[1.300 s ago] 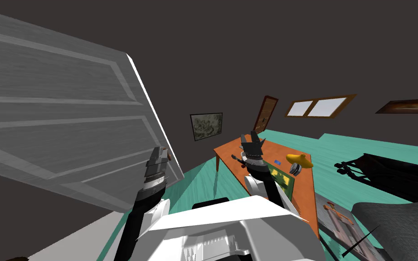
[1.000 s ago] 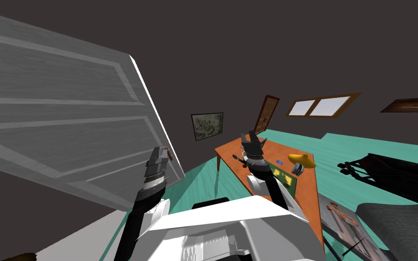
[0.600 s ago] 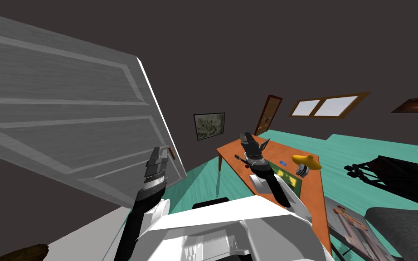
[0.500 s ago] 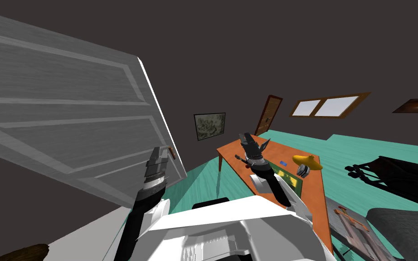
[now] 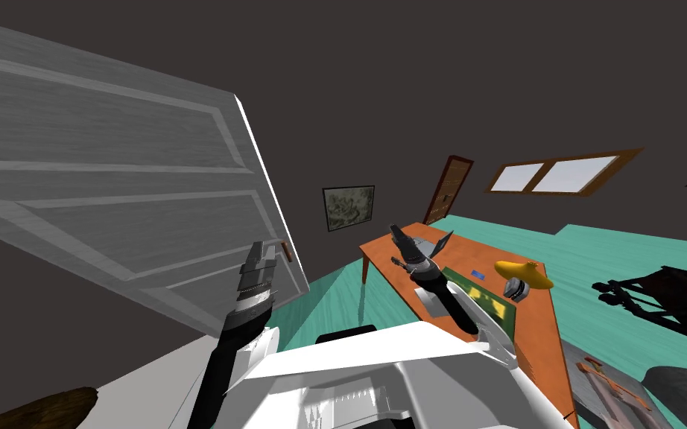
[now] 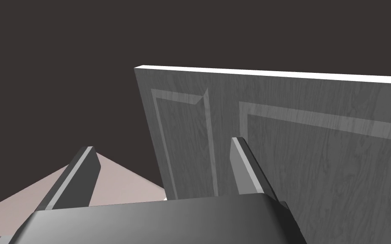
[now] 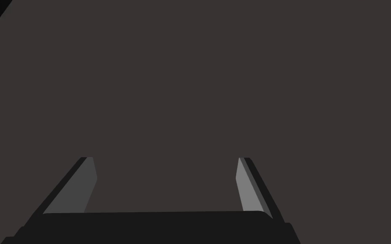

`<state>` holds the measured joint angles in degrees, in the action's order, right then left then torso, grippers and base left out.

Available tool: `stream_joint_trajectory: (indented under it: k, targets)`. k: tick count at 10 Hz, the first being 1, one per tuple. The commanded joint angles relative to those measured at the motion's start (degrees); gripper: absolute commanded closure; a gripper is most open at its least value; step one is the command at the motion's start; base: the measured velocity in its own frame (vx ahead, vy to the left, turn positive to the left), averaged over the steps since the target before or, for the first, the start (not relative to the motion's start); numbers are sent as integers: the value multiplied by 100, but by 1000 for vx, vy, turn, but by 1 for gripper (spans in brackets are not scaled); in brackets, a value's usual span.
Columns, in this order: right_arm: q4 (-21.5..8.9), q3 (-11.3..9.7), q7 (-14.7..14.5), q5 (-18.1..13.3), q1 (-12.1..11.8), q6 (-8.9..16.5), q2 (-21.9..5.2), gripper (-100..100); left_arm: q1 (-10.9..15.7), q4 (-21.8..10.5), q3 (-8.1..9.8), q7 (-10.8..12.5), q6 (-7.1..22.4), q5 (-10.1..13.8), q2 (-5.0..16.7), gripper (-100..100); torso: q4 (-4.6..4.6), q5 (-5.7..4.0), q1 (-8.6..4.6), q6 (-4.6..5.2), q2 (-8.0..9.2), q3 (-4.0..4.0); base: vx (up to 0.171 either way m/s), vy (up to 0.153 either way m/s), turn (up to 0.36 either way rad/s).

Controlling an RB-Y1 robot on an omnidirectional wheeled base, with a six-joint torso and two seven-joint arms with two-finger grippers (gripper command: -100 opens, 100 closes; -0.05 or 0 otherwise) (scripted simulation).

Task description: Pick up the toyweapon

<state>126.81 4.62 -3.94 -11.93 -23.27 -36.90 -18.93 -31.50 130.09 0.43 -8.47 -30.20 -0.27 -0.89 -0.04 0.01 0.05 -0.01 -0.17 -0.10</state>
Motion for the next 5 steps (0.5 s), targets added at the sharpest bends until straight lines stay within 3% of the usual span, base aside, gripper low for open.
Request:
stream_joint_trajectory:
  k: [1,5]
  targets:
    - [-101,26,3,-18,13,-14,-166,-100,0,0,0,0,0,0,0,0,0,0,0,0,0,0,28,4,26]
    - [-695,-74,-53,-269,0,48,-862,-100,0,0,0,0,0,0,0,0,0,-2,-7,2,0,0,43,0,64]
